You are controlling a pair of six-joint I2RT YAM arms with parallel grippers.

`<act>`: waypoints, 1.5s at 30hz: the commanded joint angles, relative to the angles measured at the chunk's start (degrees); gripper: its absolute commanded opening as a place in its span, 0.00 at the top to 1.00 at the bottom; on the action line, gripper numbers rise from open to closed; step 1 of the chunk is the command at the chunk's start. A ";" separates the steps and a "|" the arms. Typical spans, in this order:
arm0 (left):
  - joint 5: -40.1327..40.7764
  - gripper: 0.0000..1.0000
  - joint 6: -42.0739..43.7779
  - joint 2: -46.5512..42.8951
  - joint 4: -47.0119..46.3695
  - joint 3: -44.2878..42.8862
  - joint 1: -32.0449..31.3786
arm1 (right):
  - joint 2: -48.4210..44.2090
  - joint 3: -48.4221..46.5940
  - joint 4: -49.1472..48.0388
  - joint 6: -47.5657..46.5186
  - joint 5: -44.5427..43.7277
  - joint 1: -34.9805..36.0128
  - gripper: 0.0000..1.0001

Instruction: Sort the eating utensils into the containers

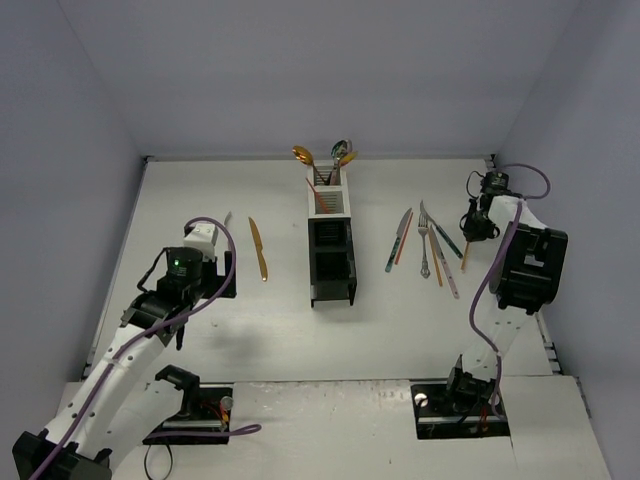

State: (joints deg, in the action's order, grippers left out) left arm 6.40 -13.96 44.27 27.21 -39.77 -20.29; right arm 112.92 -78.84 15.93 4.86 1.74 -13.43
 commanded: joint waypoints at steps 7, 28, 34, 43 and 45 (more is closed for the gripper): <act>-0.29 0.10 -0.06 1.87 -2.65 -3.12 0.12 | -22.13 -7.16 -14.36 -13.30 10.00 20.21 1.00; 0.31 0.10 0.04 3.42 -4.01 -2.18 0.43 | -11.81 1.17 -62.45 -10.78 26.23 40.24 0.98; 0.85 0.10 0.16 4.12 -3.73 -2.19 0.38 | -8.98 5.46 -66.17 -8.85 26.28 40.33 0.98; 0.54 0.10 0.16 4.21 -3.92 -2.27 0.34 | -10.99 12.43 -66.61 -9.67 24.62 40.15 0.85; 0.53 0.10 0.16 4.22 -4.01 -2.33 0.34 | -12.01 13.14 -66.23 -9.82 24.22 39.96 0.79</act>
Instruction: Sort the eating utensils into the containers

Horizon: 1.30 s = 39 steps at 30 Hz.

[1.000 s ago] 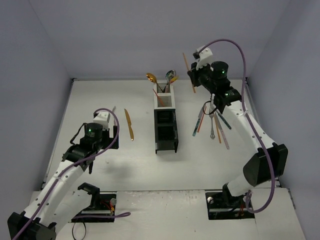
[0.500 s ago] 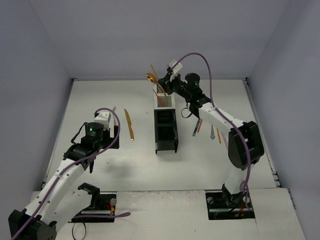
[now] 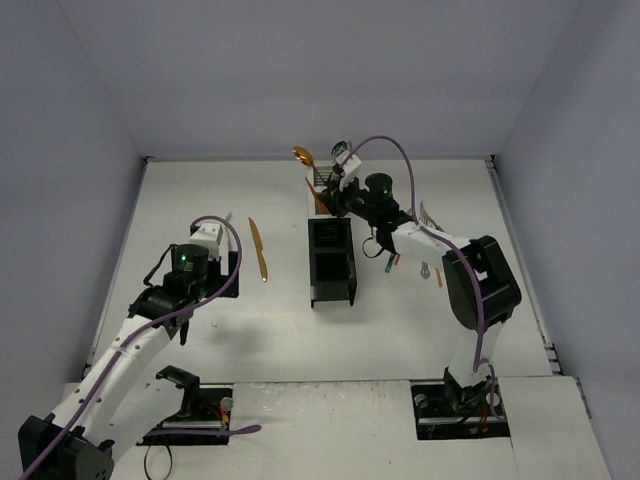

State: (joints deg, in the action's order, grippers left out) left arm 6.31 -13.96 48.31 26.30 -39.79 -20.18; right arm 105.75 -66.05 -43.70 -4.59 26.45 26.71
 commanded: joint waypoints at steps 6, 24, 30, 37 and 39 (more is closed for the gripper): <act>0.41 0.10 0.16 -0.11 -3.10 -2.40 0.27 | -10.70 1.59 -2.07 -1.77 -4.07 -1.12 0.62; 0.37 0.10 -0.11 0.10 -2.41 -2.75 0.33 | -22.71 4.09 50.27 13.08 -29.13 -18.24 0.58; 0.20 0.10 -0.11 0.75 -2.22 -2.81 0.26 | -20.24 8.13 56.27 13.74 -24.69 -23.72 0.67; 0.09 0.10 -0.11 0.95 -2.13 -2.84 0.32 | -16.30 11.82 56.43 14.90 -20.56 -26.45 0.73; 0.11 0.10 -0.11 0.96 -2.13 -2.84 0.32 | -14.96 11.73 56.45 15.14 -20.36 -26.45 0.73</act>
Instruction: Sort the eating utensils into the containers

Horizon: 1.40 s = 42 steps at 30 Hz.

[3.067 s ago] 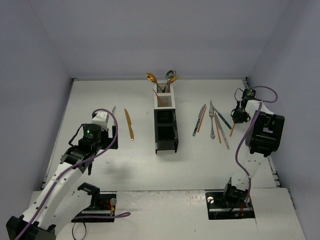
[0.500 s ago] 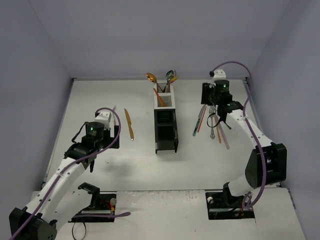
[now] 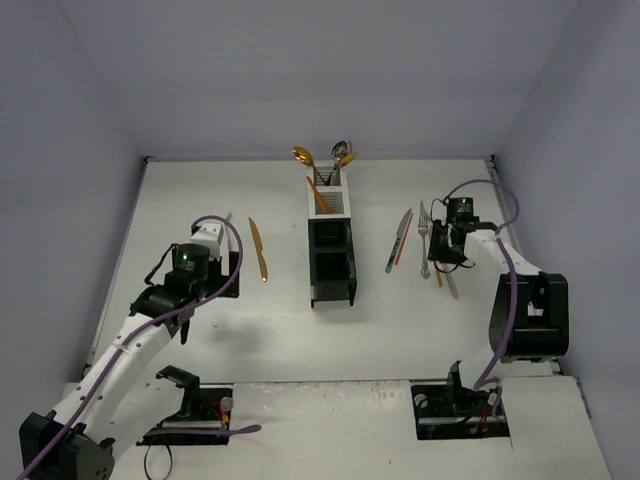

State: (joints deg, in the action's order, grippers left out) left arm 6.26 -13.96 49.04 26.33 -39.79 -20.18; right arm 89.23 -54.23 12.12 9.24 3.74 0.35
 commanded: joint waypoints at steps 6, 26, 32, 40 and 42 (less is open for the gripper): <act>0.24 0.10 -0.11 -0.10 -2.03 -2.84 0.32 | 3.52 -0.73 0.53 1.57 0.31 -1.00 0.79; 0.42 0.10 -0.19 -0.60 -1.89 -2.77 0.32 | 9.95 -3.50 0.62 -0.31 -3.23 -1.75 0.75; 0.42 0.10 -0.11 -0.44 -1.98 -2.84 0.32 | 12.46 -5.80 0.62 -0.98 -5.21 -0.79 0.75; 0.61 0.10 -0.11 -0.36 -1.81 -2.84 0.32 | 17.35 -9.98 0.98 -1.70 -5.36 -0.70 0.76; 0.79 0.10 -0.11 -0.44 -1.81 -2.84 0.32 | 18.08 -10.69 1.10 -2.01 -5.82 -0.68 0.76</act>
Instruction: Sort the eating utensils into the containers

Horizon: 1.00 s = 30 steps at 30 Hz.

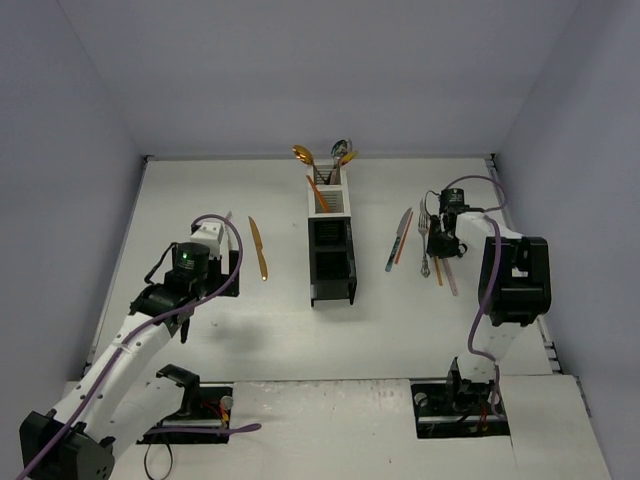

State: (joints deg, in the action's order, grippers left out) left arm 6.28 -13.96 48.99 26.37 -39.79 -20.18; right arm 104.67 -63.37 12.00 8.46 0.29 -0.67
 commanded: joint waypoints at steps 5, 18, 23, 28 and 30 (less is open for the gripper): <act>0.95 0.10 -0.01 -0.30 -1.79 -2.84 0.32 | 5.25 -3.51 2.38 -2.04 -2.67 0.32 0.80; 1.63 0.10 -0.02 -0.57 -1.76 -2.92 0.32 | -1.44 -5.67 4.84 -3.01 -2.64 2.75 1.00; 2.11 0.10 0.07 -1.05 -2.11 -2.79 0.41 | -9.80 -11.13 5.18 -3.58 -4.03 7.31 1.00; 2.17 0.10 0.07 -1.27 -2.19 -2.75 0.41 | -14.70 -21.74 4.10 -7.95 -3.61 14.18 1.00; 2.36 0.10 0.07 -1.30 -2.11 -2.75 0.42 | -15.27 -24.12 1.75 -9.37 -2.10 17.03 1.00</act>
State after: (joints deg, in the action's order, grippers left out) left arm 7.60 -13.96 48.31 26.50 -39.81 -20.18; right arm 95.06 -79.91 17.73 3.49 -2.60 11.38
